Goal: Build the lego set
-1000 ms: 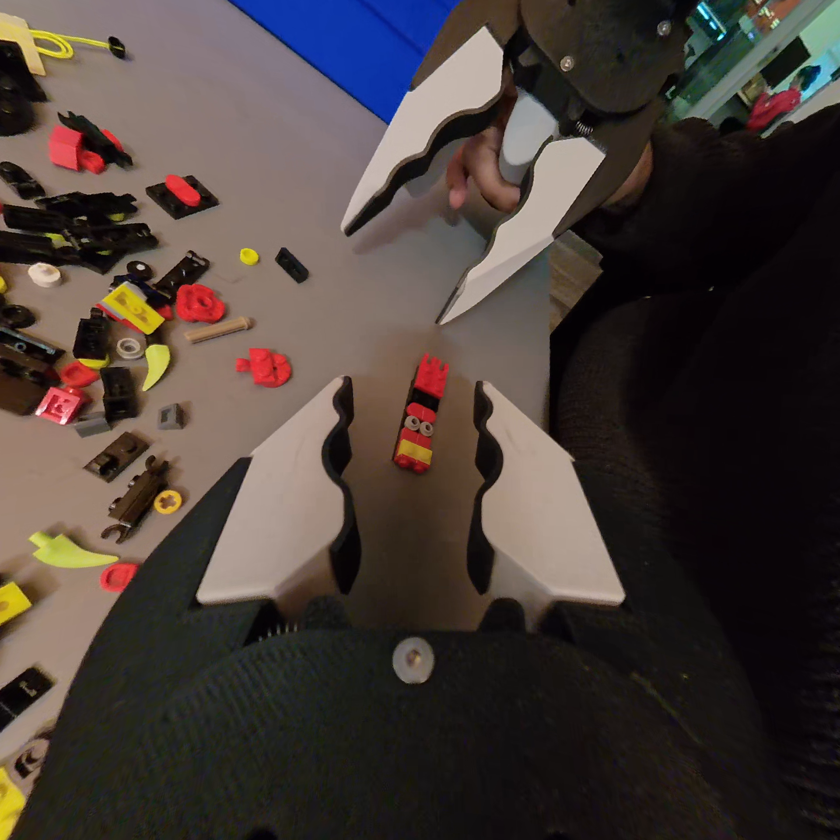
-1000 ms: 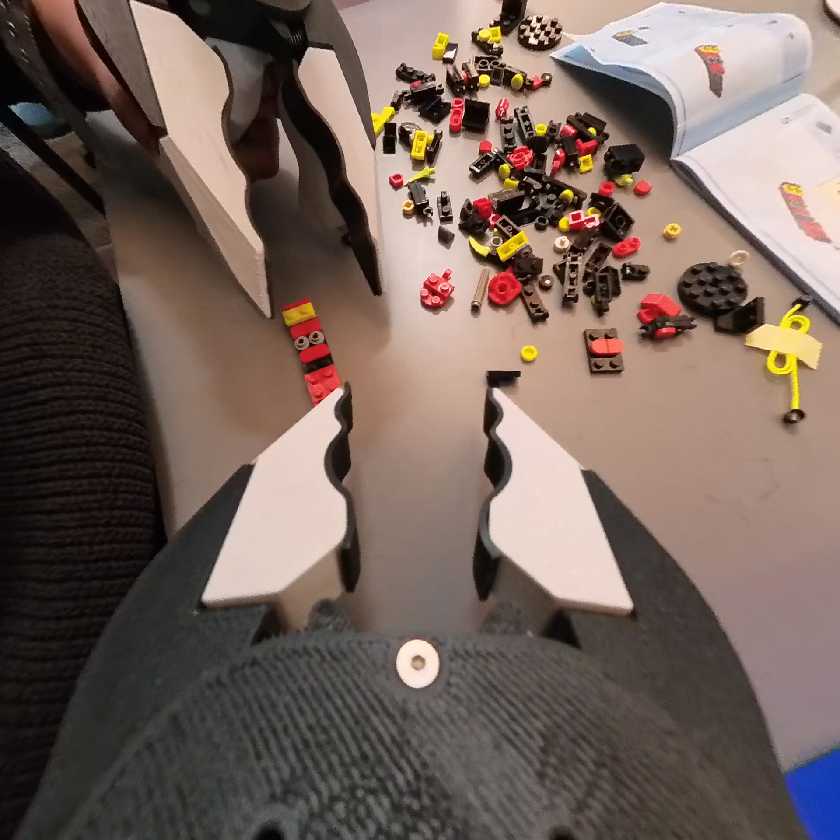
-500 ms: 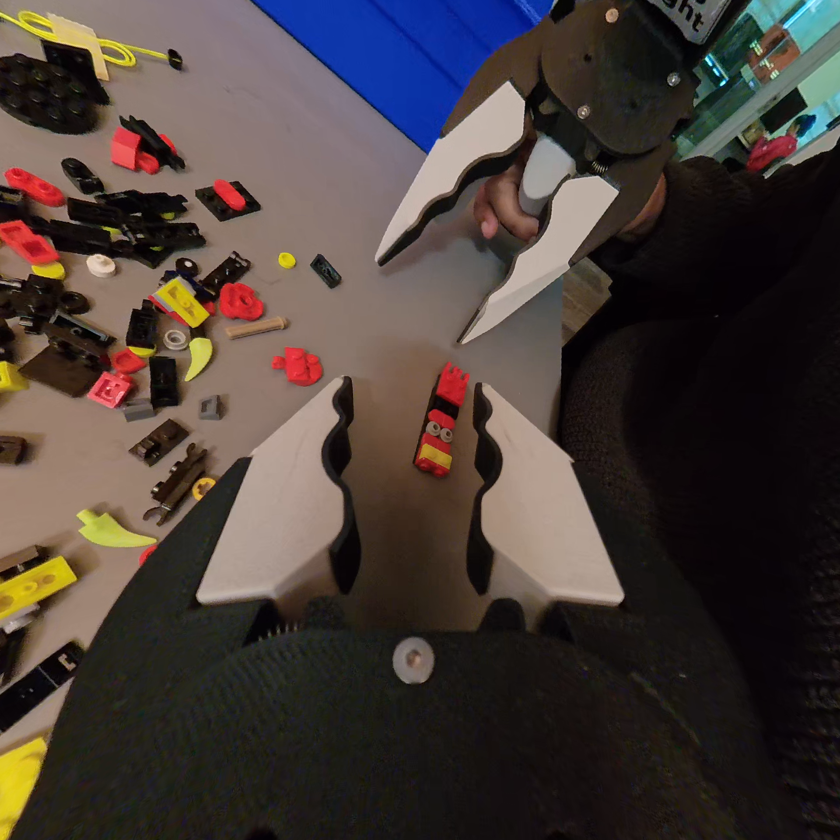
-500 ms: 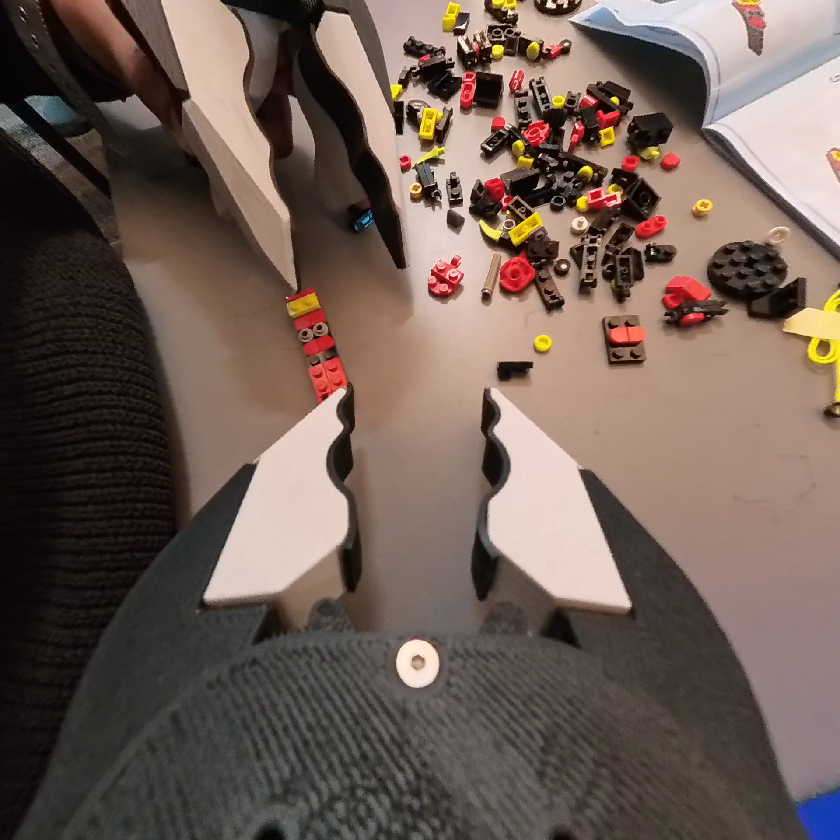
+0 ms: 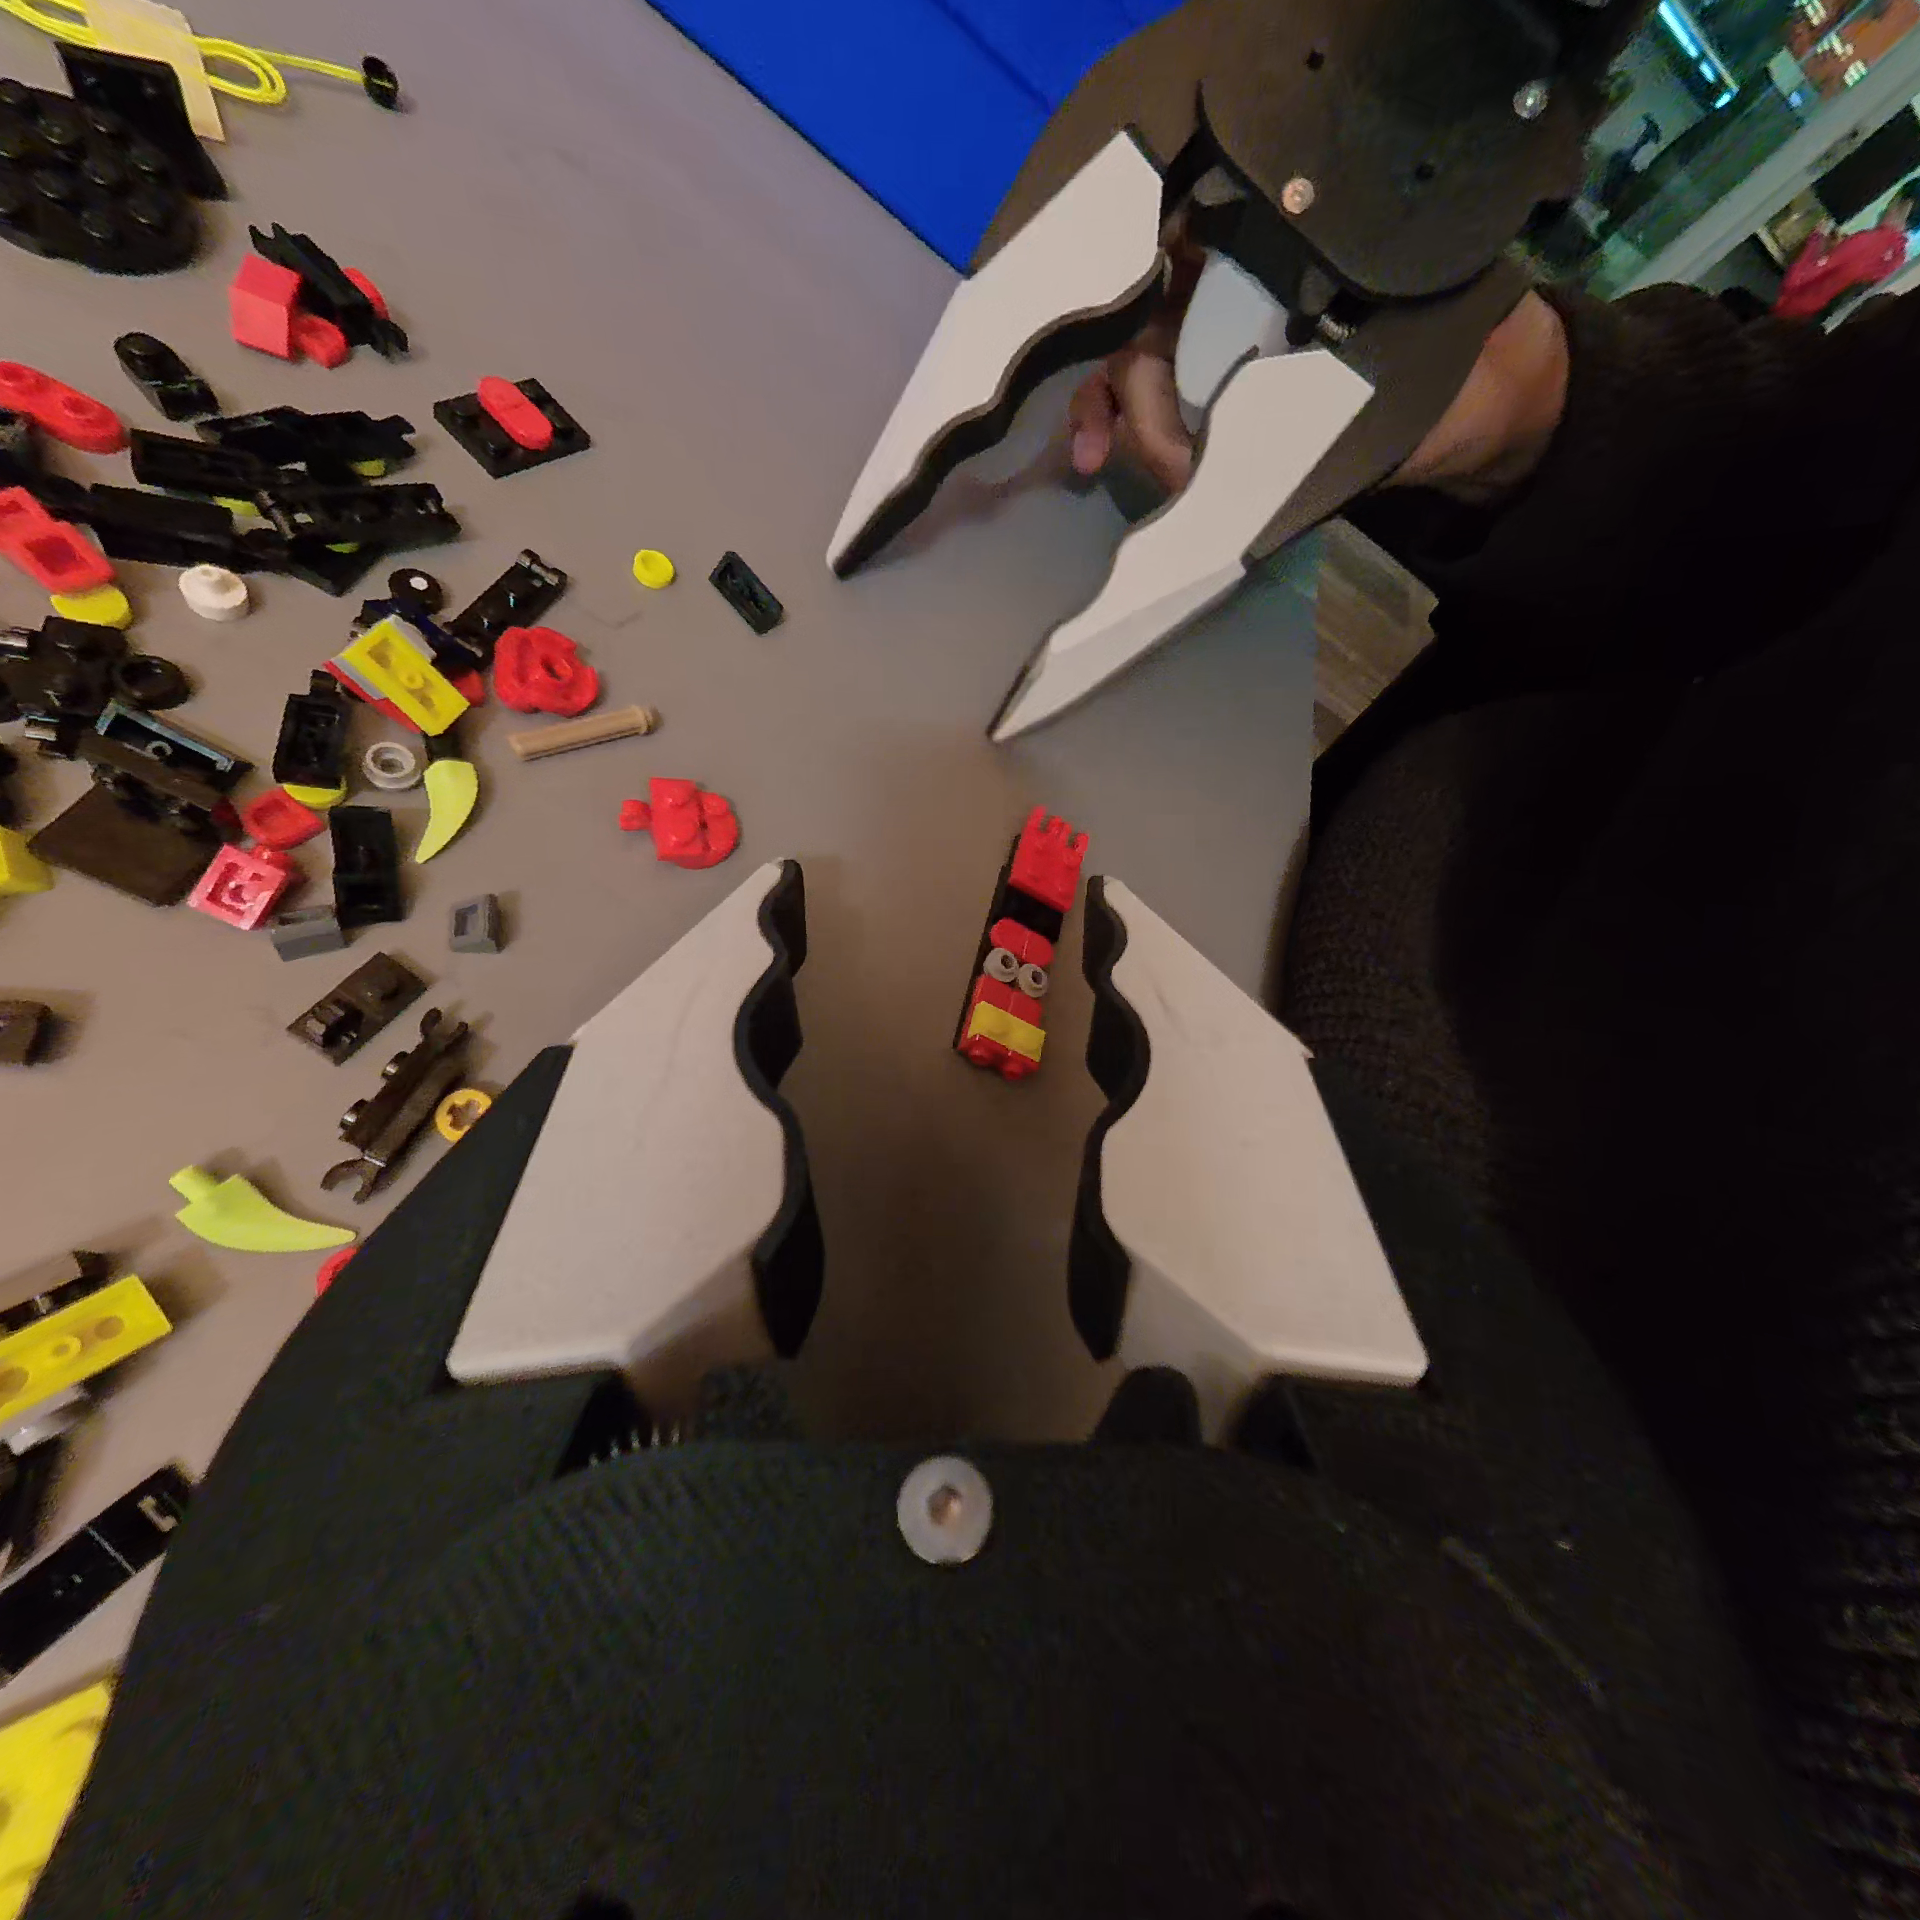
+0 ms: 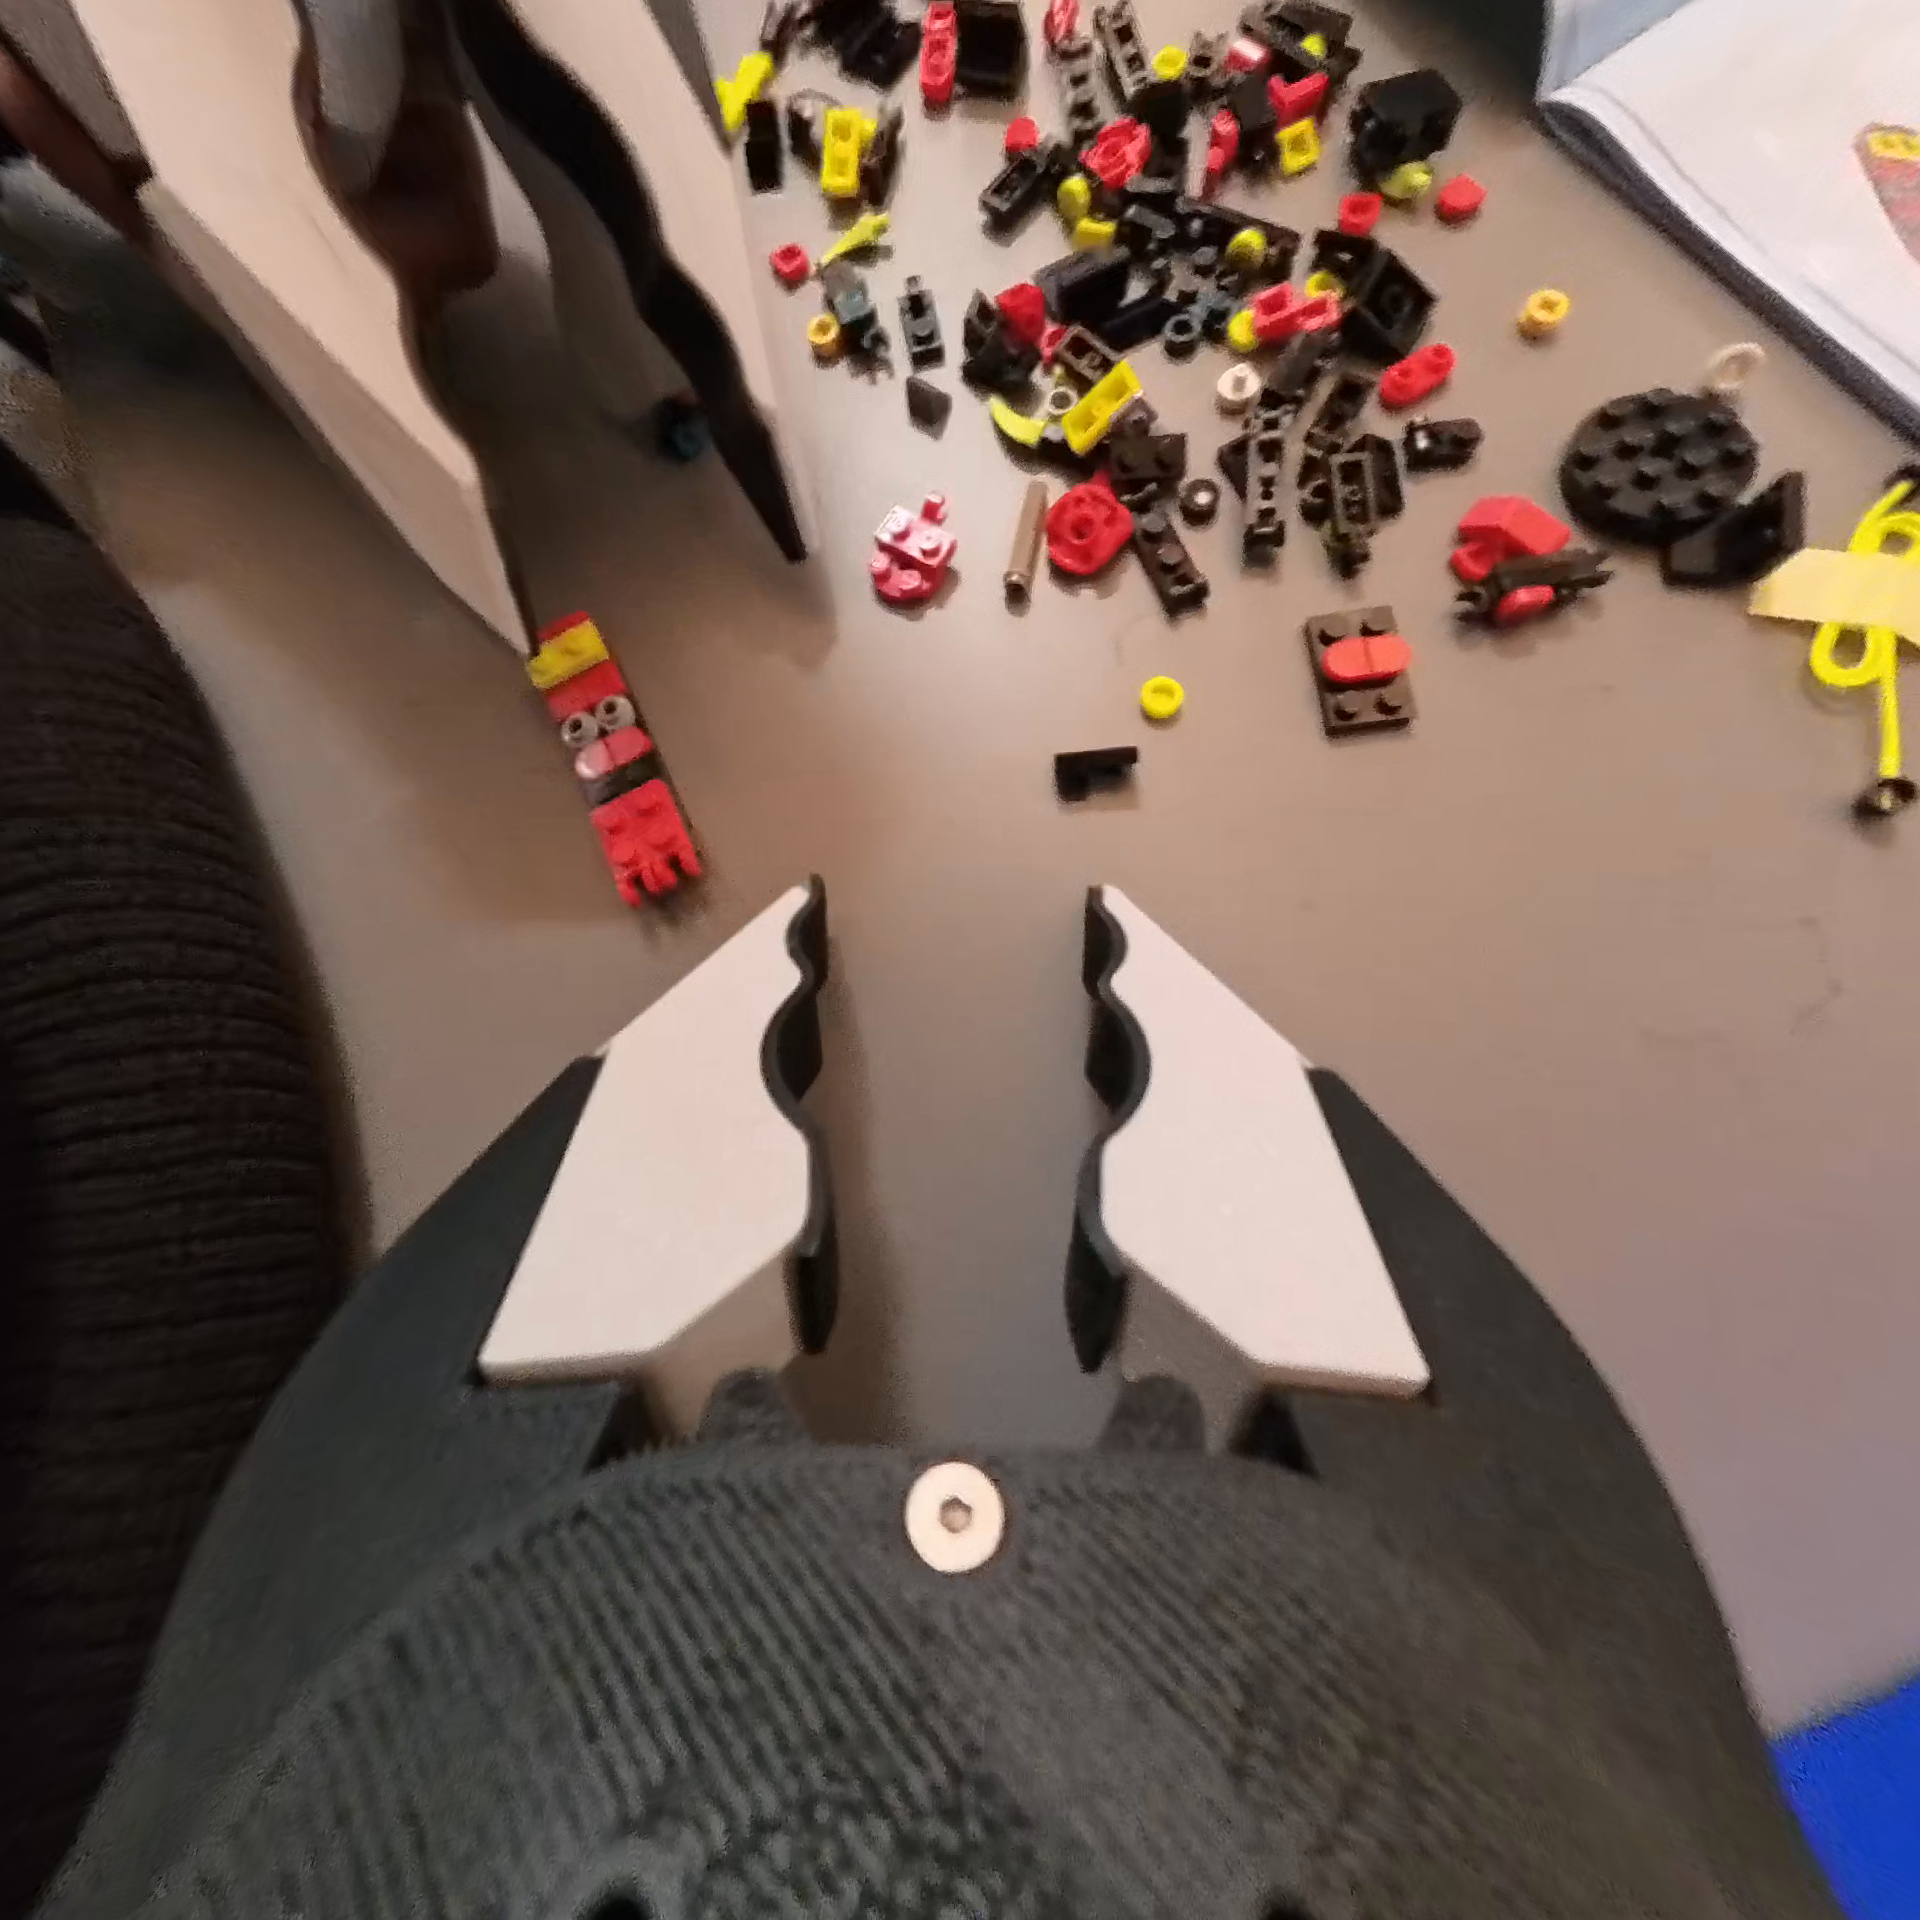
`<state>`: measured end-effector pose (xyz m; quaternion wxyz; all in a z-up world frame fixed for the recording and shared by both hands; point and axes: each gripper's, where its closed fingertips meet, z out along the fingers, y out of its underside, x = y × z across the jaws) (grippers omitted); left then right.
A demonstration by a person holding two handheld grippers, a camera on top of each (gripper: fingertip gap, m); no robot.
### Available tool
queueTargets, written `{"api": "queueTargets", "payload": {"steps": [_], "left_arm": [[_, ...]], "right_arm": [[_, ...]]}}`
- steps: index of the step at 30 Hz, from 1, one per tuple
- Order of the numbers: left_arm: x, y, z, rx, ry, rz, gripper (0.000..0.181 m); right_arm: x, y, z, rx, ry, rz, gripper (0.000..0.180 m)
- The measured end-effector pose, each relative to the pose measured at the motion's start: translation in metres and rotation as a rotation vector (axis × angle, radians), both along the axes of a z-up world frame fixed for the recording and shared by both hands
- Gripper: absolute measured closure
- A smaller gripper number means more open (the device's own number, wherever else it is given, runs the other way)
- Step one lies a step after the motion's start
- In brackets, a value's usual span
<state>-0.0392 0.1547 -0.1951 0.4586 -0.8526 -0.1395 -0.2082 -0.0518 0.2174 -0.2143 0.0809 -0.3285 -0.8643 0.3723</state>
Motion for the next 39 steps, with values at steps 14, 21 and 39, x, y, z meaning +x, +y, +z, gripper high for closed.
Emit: {"api": "queueTargets", "payload": {"steps": [14,21,39], "left_arm": [[0.0023,0.0009,-0.0043,-0.029,0.009,-0.016,0.128],[0.0021,0.0009,-0.0047,-0.031,0.007,-0.015,0.128],[0.0008,0.0007,-0.0055,-0.032,-0.017,-0.011,0.135]], "right_arm": [[-0.0033,0.0022,0.0005,-0.03,-0.009,-0.026,0.13],[-0.0069,0.0032,-0.0028,0.036,0.082,-0.021,0.141],[-0.0016,-0.0024,-0.0024,0.02,0.103,0.012,0.156]]}}
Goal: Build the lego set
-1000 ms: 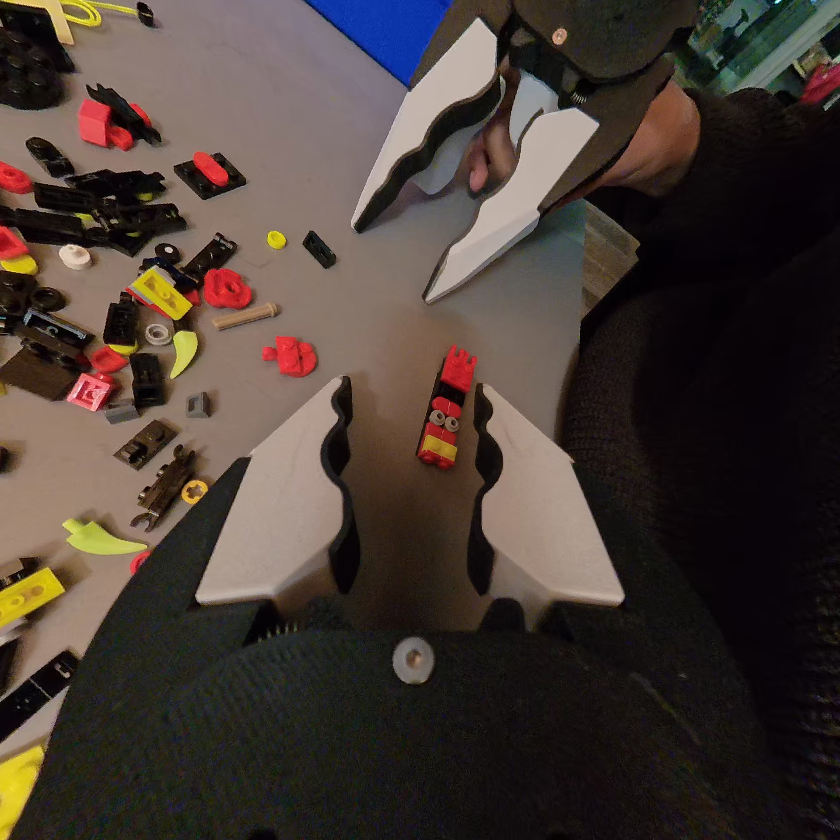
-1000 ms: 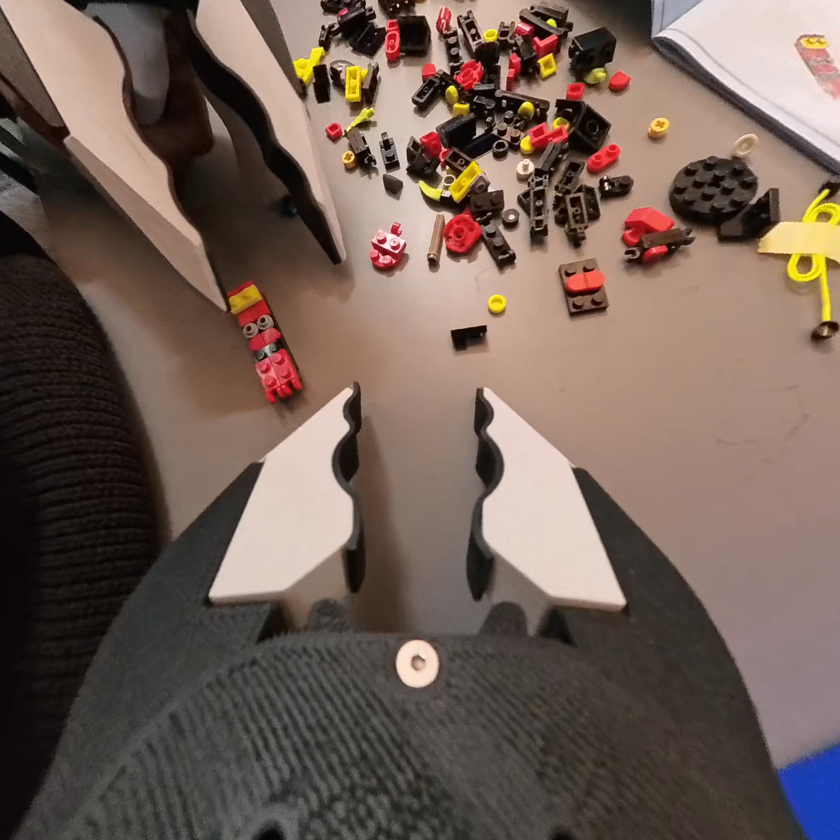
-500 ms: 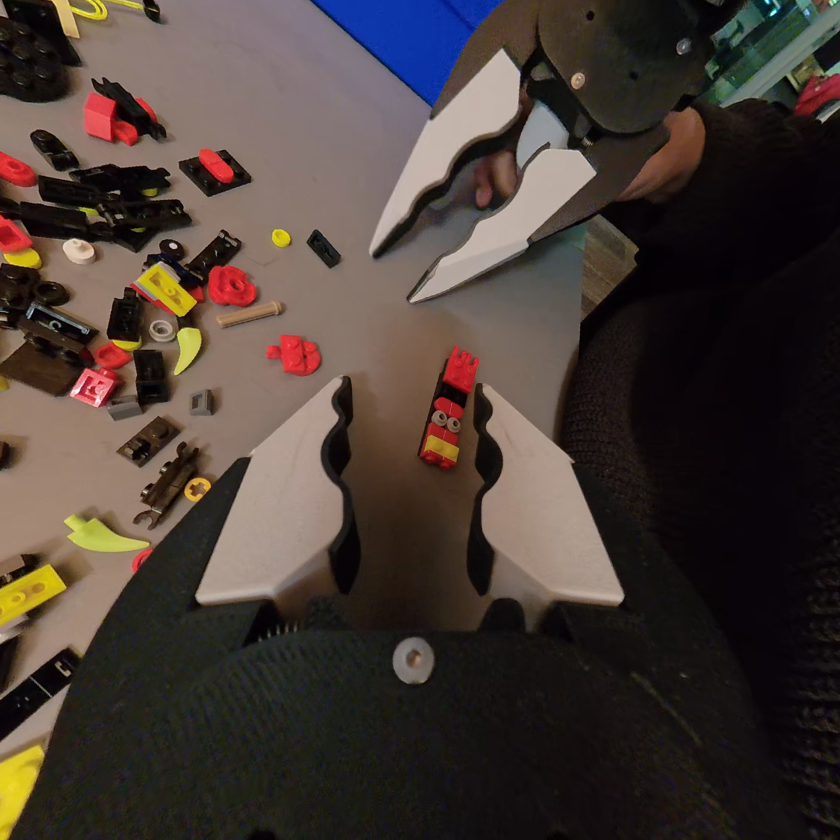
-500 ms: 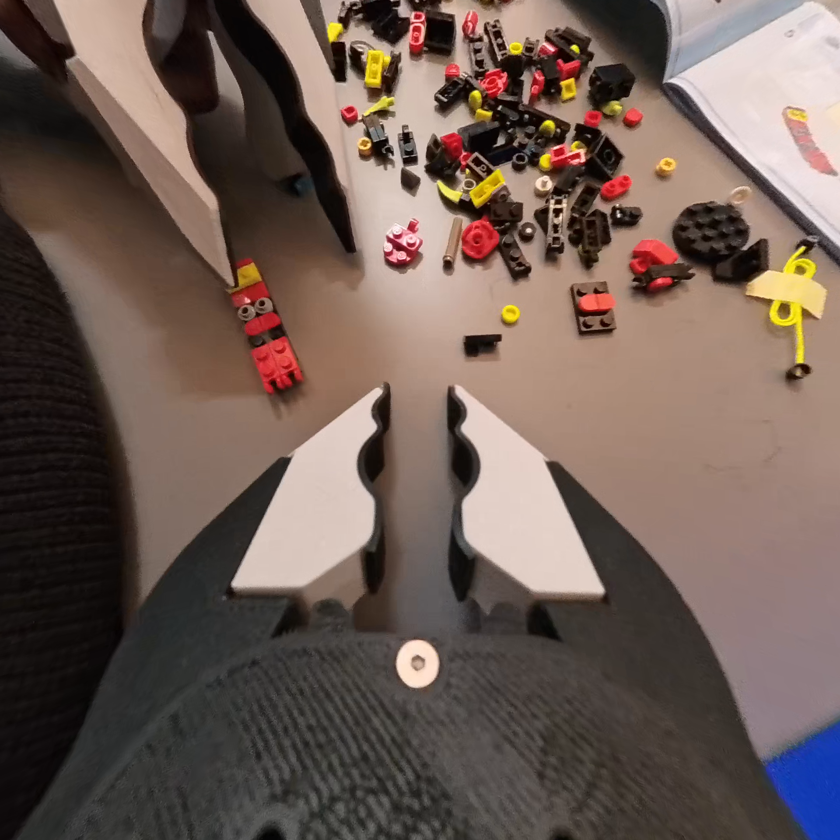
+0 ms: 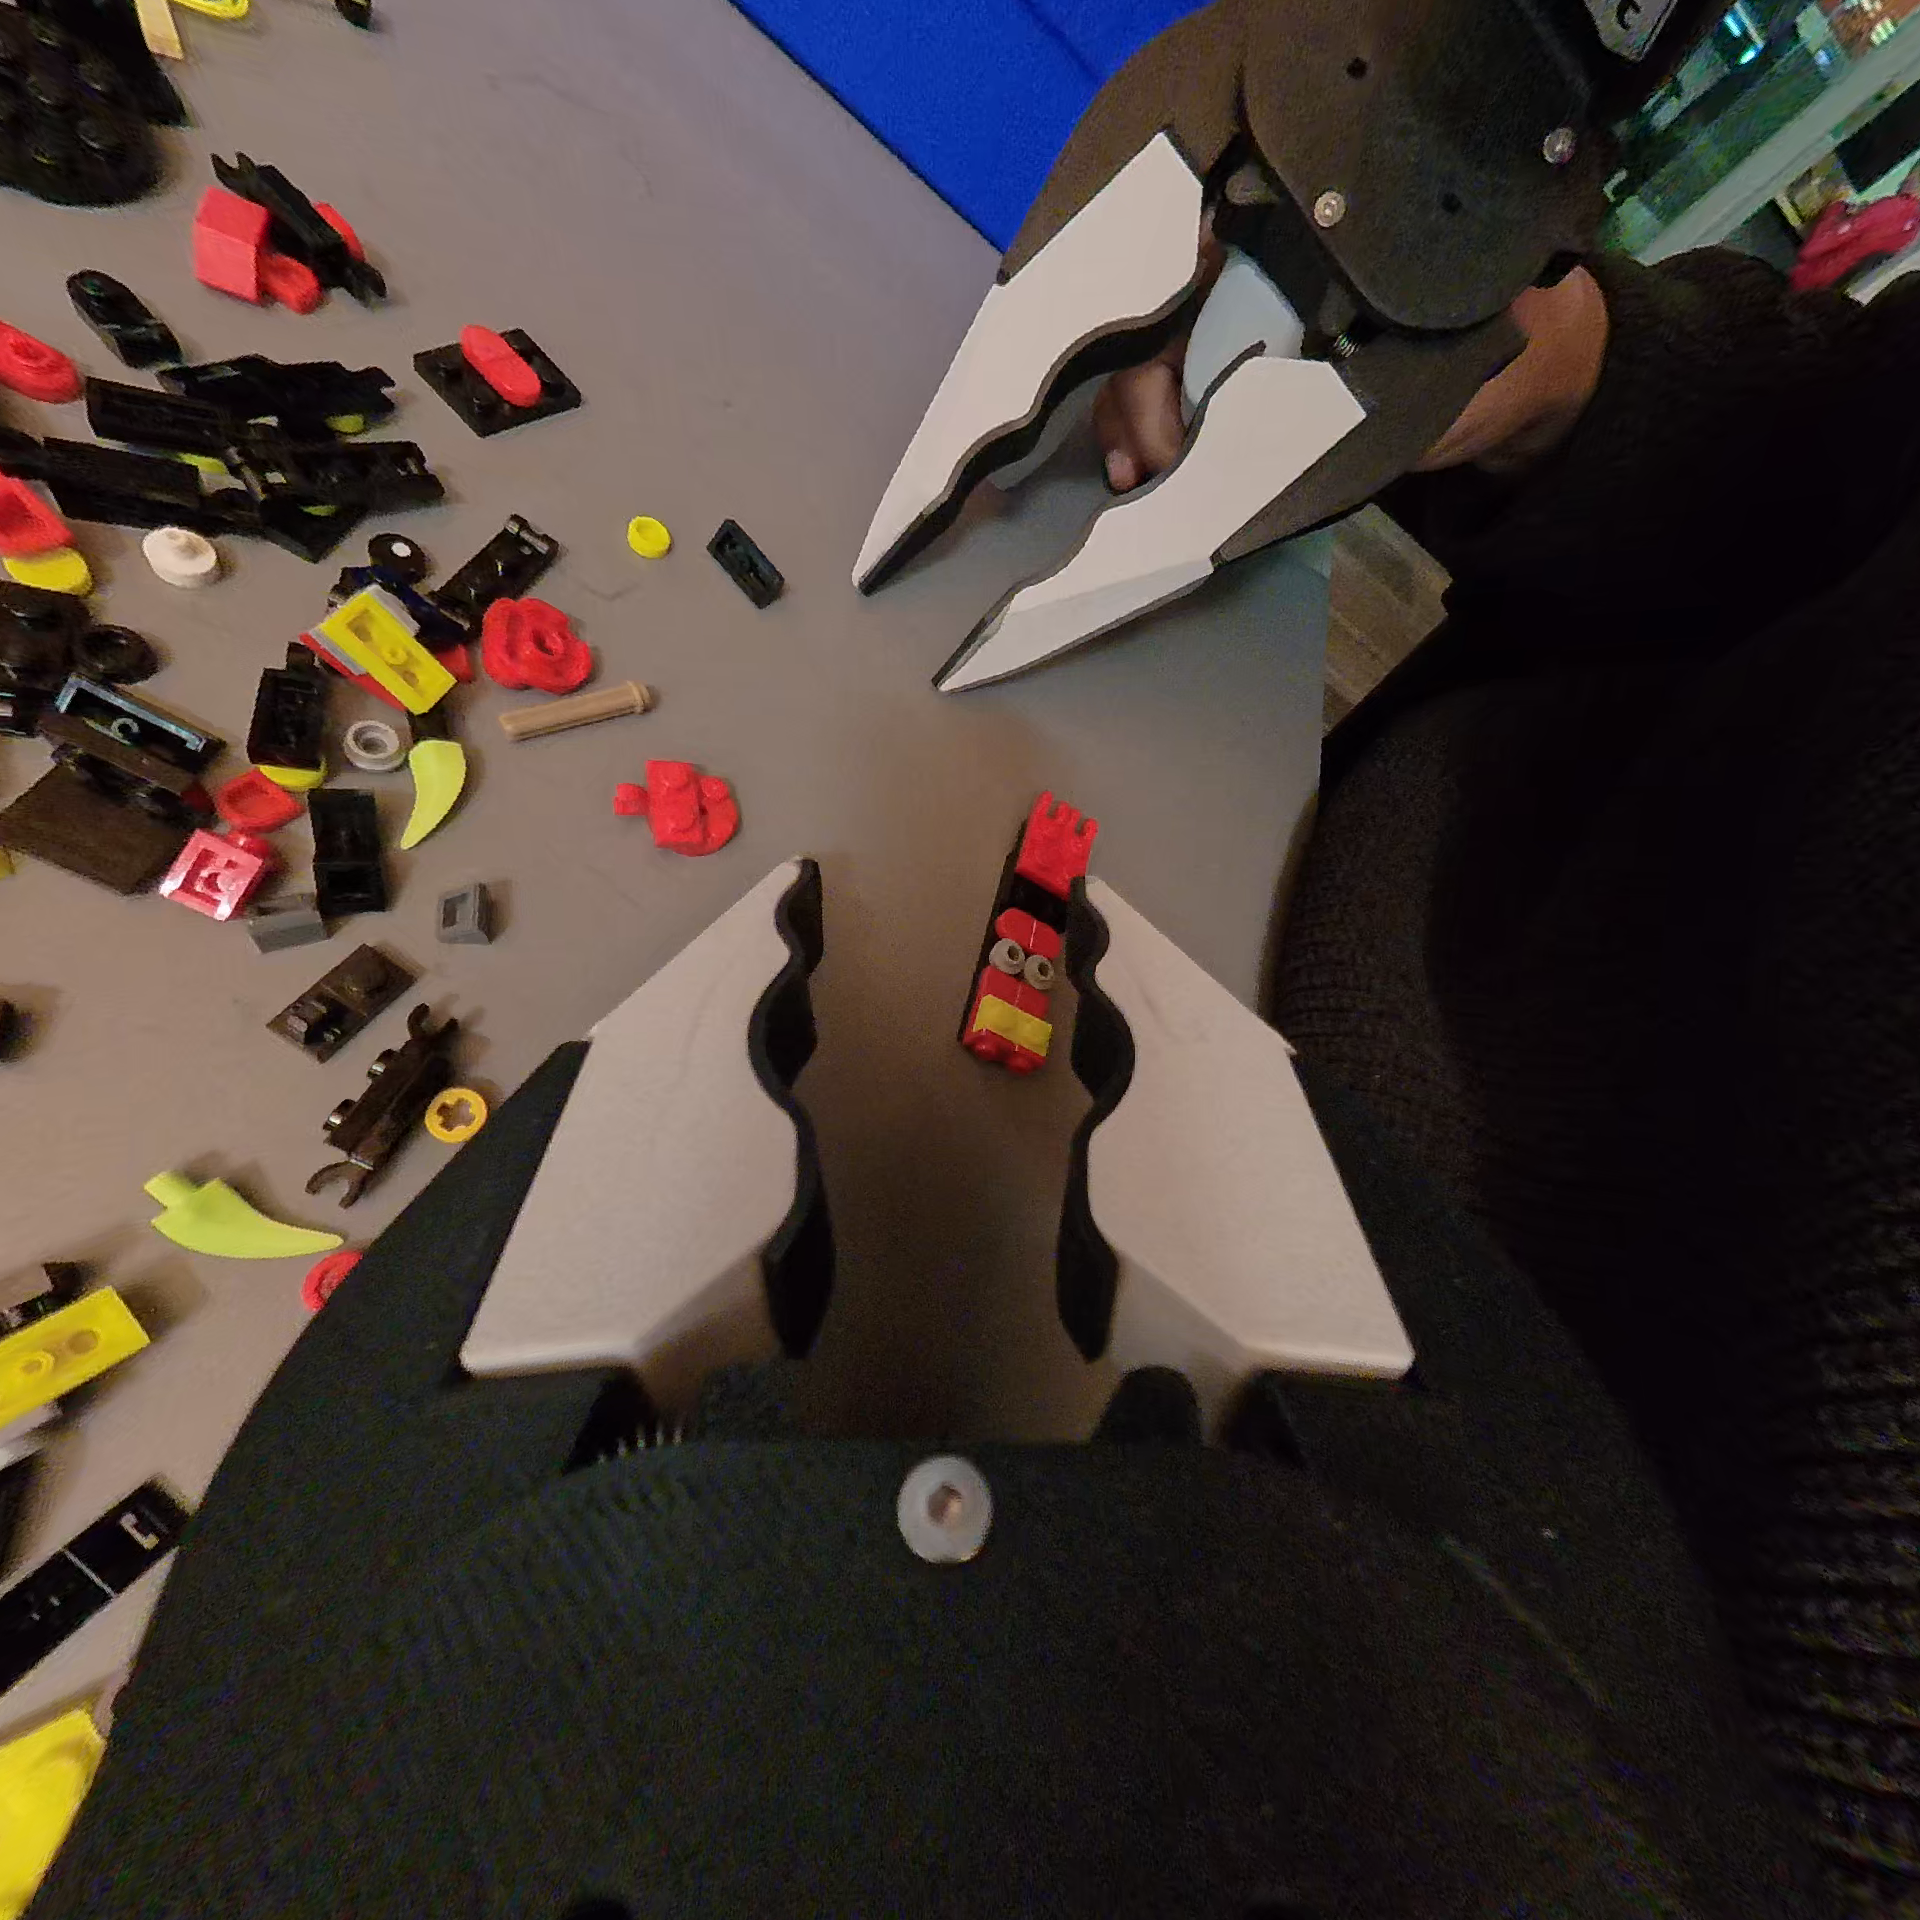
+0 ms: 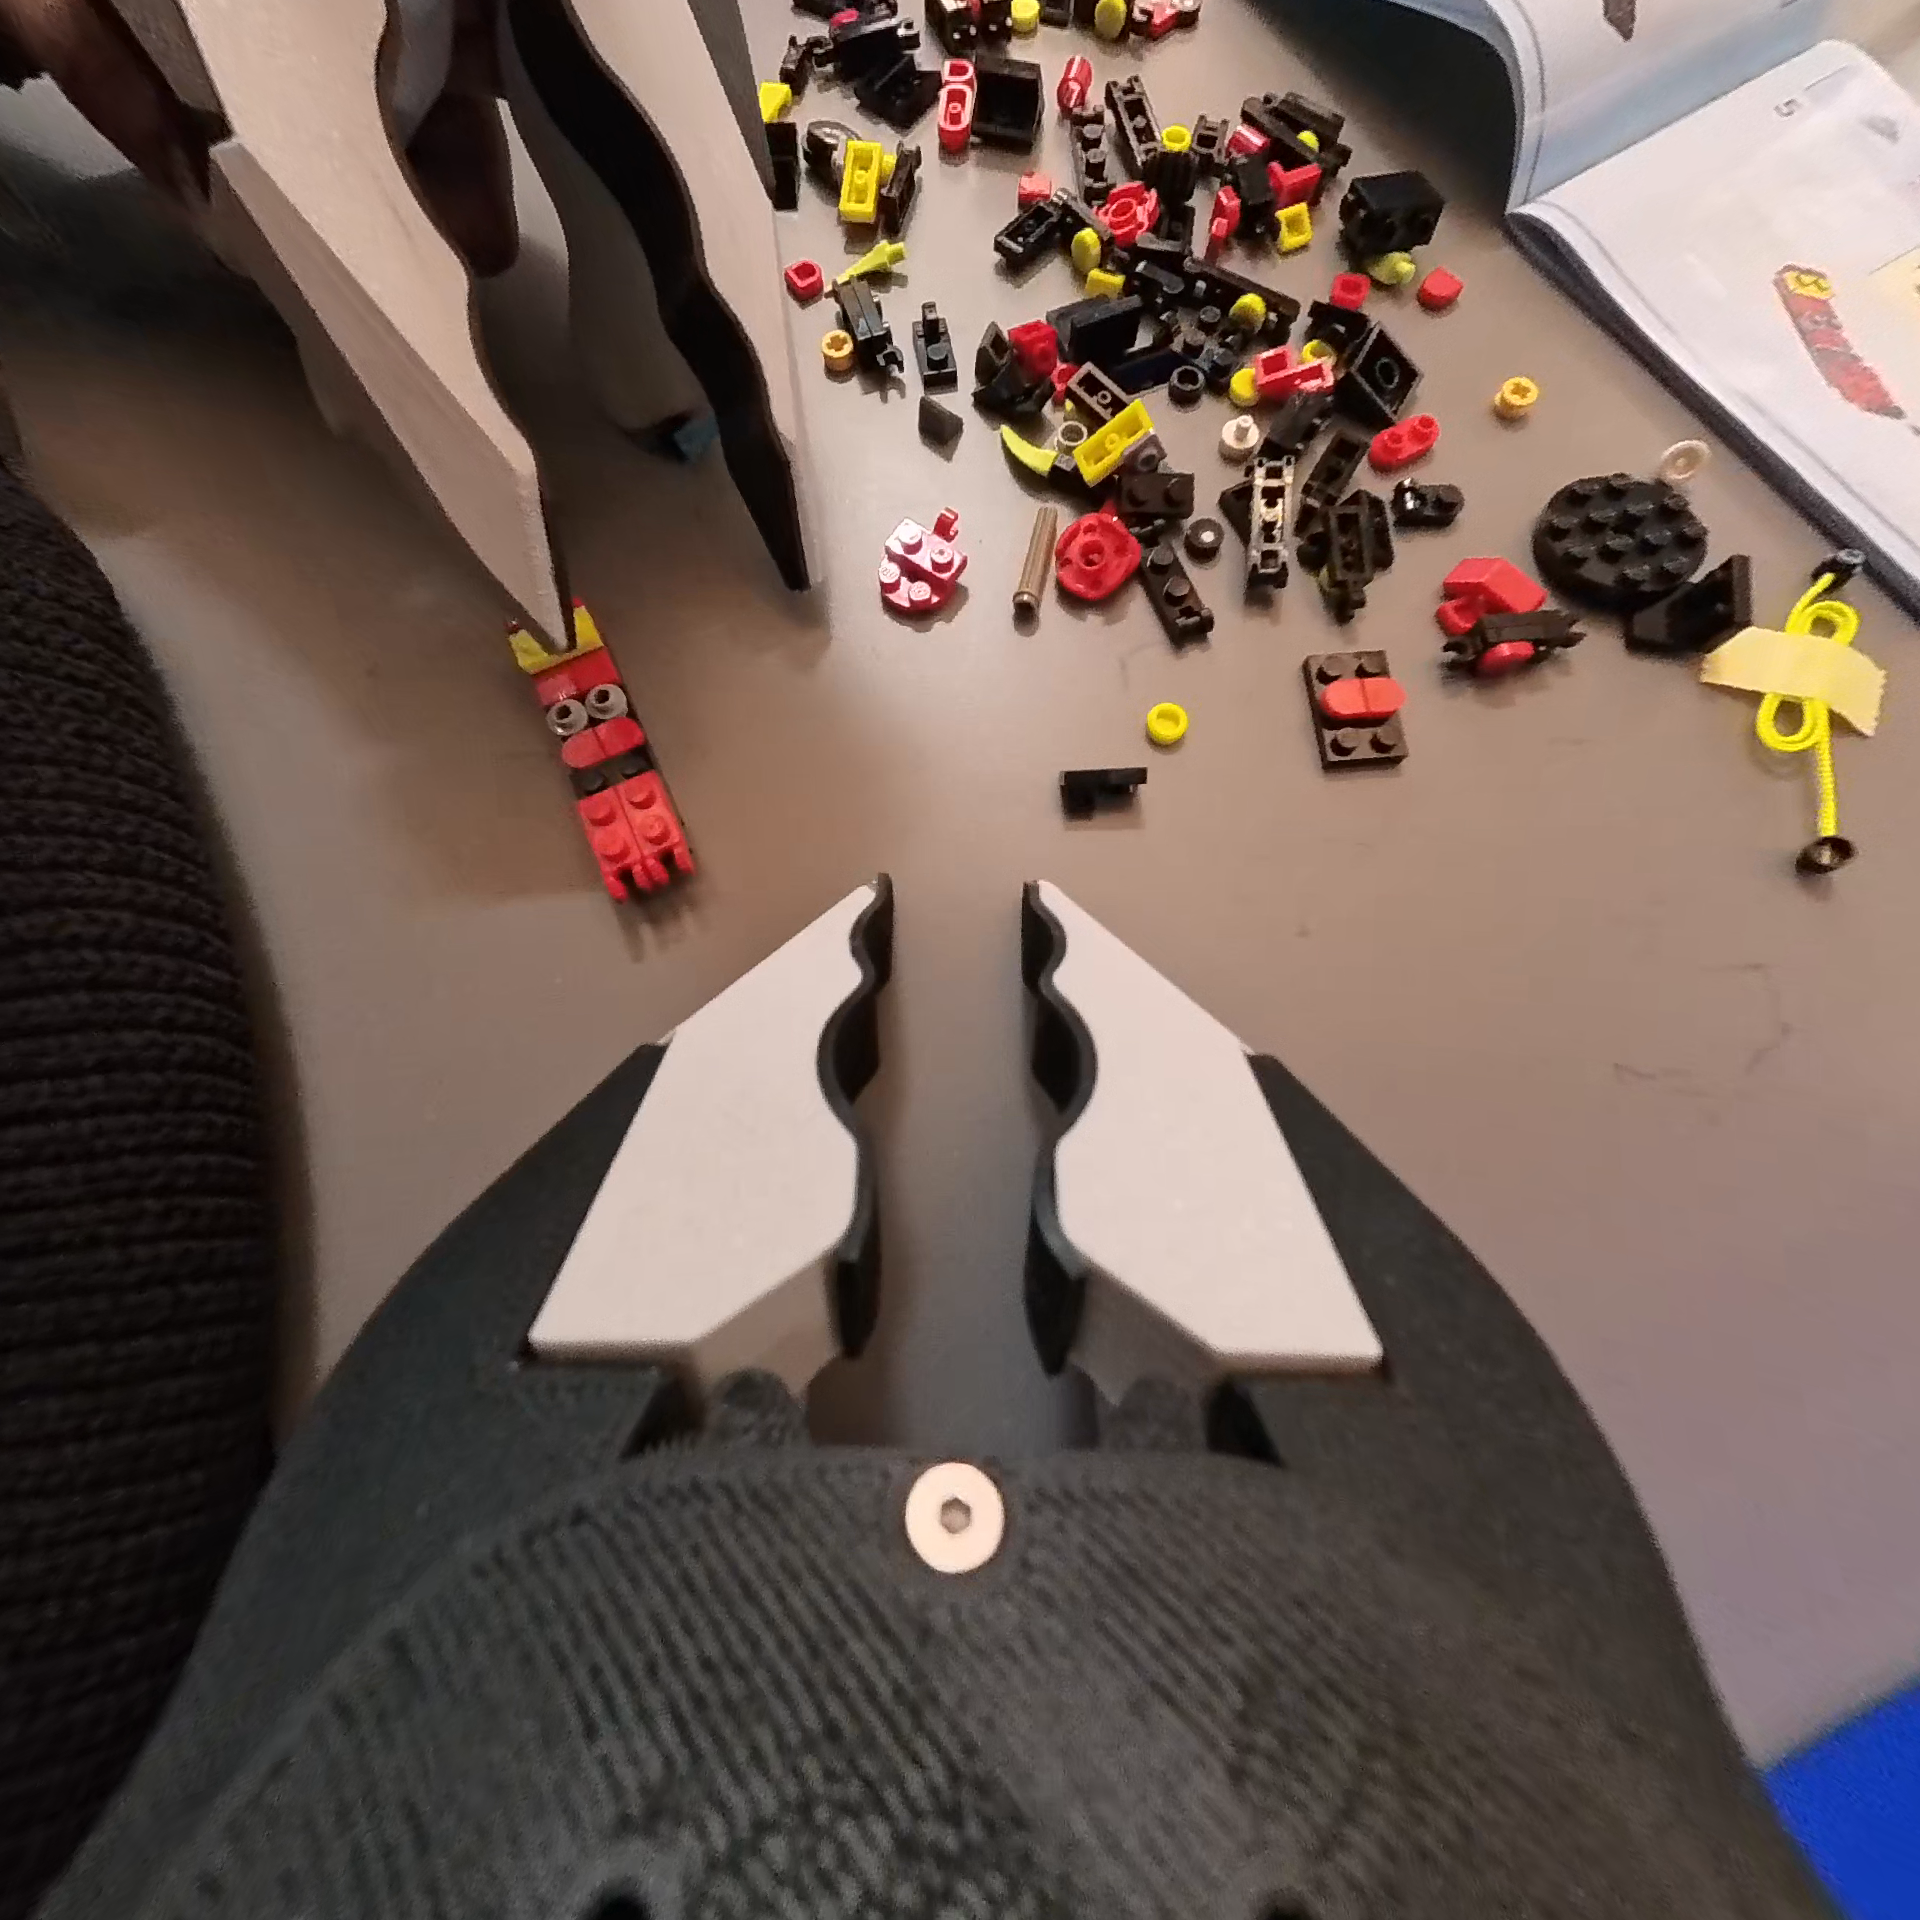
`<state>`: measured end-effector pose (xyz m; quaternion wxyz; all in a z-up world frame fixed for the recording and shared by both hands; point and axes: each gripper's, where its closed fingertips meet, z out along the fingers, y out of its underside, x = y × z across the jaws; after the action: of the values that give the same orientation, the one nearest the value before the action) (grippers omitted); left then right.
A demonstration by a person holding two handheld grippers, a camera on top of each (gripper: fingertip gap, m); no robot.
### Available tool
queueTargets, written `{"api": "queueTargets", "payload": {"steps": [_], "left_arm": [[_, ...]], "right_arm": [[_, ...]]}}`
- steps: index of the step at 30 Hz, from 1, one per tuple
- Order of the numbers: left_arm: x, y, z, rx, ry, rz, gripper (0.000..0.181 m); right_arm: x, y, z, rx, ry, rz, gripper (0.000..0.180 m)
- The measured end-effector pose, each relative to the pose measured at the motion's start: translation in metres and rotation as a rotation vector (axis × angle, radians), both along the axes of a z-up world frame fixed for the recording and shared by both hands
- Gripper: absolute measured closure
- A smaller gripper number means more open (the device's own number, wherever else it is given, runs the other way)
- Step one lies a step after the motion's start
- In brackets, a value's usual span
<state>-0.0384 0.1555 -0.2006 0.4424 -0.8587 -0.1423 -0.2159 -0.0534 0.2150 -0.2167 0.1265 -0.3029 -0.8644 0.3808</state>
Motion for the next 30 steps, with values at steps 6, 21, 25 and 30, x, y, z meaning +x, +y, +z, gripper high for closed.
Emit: {"api": "queueTargets", "payload": {"steps": [6,21,25,30], "left_arm": [[-0.0016,-0.0001,0.0002,0.002,-0.006,0.01,0.135],[-0.0051,0.0004,0.0003,0.002,-0.009,0.03,0.135],[-0.0056,0.0006,0.0002,0.002,-0.01,0.033,0.135],[-0.0063,0.0012,0.0005,0.004,-0.009,0.037,0.134]], "right_arm": [[-0.0005,-0.0009,0.0001,-0.011,0.006,-0.001,0.156],[-0.0009,-0.002,0.0002,-0.026,0.007,0.006,0.157],[-0.001,-0.002,0.0001,-0.027,0.005,0.006,0.157],[-0.0011,-0.0019,0.0001,-0.026,0.007,0.01,0.157]]}}
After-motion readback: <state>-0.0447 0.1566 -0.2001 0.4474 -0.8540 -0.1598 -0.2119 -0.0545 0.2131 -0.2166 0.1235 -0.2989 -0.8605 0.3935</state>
